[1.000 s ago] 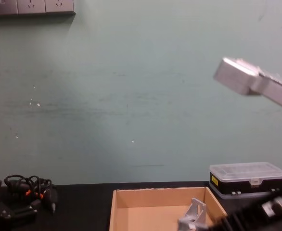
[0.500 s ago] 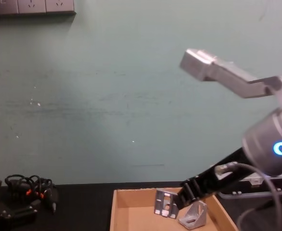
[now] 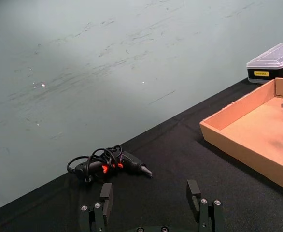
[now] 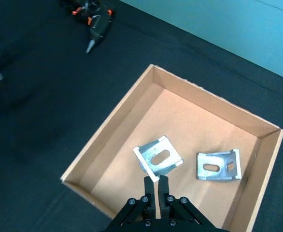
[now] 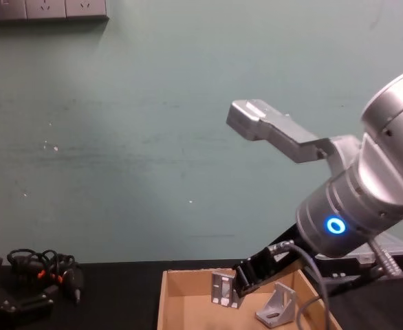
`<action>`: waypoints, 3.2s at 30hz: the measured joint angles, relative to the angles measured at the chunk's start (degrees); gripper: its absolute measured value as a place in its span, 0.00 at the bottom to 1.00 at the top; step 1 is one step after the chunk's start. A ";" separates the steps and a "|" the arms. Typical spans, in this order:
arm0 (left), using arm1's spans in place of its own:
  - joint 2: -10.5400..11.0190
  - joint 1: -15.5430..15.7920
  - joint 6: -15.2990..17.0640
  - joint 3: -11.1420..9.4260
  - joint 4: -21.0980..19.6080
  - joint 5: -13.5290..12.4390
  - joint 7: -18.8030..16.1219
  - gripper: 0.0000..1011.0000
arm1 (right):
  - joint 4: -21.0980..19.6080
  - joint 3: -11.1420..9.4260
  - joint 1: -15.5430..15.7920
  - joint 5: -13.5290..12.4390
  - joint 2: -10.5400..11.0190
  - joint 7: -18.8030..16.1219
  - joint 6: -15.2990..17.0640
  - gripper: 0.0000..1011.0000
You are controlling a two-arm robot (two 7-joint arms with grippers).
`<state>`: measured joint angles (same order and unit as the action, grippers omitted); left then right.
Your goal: Use one hand to pick up the angle iron from the table and place it into the box.
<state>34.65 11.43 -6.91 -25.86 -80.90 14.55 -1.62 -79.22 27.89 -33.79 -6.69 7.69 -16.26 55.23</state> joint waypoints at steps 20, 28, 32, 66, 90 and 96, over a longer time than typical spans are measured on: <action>0.00 0.00 0.00 0.00 0.00 0.00 0.00 0.99 | 11.57 -1.90 -2.92 3.08 -4.25 2.91 -4.34 0.05; 0.00 0.00 0.00 0.00 0.00 0.00 0.00 0.99 | 11.15 -1.80 -2.83 3.00 -4.10 2.83 -4.24 0.11; 0.00 0.00 0.00 0.00 0.00 0.00 0.00 0.99 | 11.04 -1.78 -2.78 2.95 -4.06 2.80 -4.20 0.21; 0.00 0.00 0.00 0.00 0.00 0.00 0.00 0.99 | -8.95 -2.72 5.44 1.32 4.07 -6.54 2.49 0.99; 0.00 0.00 0.00 0.00 0.00 0.00 0.00 0.99 | -27.83 -0.24 13.58 0.83 14.63 -16.23 15.61 0.99; 0.00 0.00 0.00 0.00 0.00 0.00 0.00 0.99 | -27.75 -0.49 13.62 0.81 14.74 -16.20 15.33 0.99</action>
<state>34.65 11.43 -6.91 -25.86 -80.90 14.55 -1.62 -106.97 27.40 -20.17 -5.88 22.43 -32.46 70.57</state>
